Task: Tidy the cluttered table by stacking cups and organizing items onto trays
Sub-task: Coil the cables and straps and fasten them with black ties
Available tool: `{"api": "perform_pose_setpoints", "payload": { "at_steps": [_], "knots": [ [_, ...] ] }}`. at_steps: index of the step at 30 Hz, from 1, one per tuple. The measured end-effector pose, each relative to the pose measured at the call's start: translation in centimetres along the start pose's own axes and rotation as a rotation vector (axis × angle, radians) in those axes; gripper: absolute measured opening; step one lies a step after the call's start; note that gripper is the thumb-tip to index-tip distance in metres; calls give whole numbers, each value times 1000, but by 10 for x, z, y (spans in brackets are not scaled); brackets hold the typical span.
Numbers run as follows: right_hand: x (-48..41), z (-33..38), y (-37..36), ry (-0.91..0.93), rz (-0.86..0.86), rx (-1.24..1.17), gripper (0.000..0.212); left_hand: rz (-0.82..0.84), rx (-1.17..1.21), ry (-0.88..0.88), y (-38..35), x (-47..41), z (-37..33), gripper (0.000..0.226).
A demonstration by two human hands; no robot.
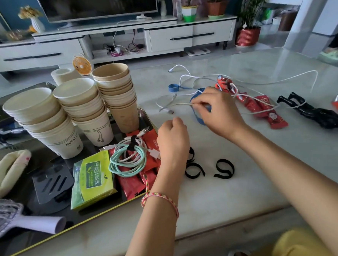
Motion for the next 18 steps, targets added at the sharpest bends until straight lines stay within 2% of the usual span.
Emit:
{"api": "perform_pose_setpoints", "payload": {
  "at_steps": [4,6,8,12,18],
  "knots": [
    [25,13,38,136,21,-6,8,156,470,218,-18,-1,-10,31],
    [41,11,53,182,81,55,7,204,709,268,-22,0,-18,29],
    [56,2,67,184,154,124,8,191,844,284,-22,1,-23,26],
    [79,-27,87,127,244,265,4,196,871,282,-23,2,-24,33],
    [87,-56,98,-12,275,344,6,279,847,258,-42,15,-21,43]
  ]
}}
Point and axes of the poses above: each hand's wrist, its own x-axis away from the middle knuckle, its own y-axis out of the back of the hand, z = x × y, the point moved 4 cm from there along -x, towards the middle knuckle
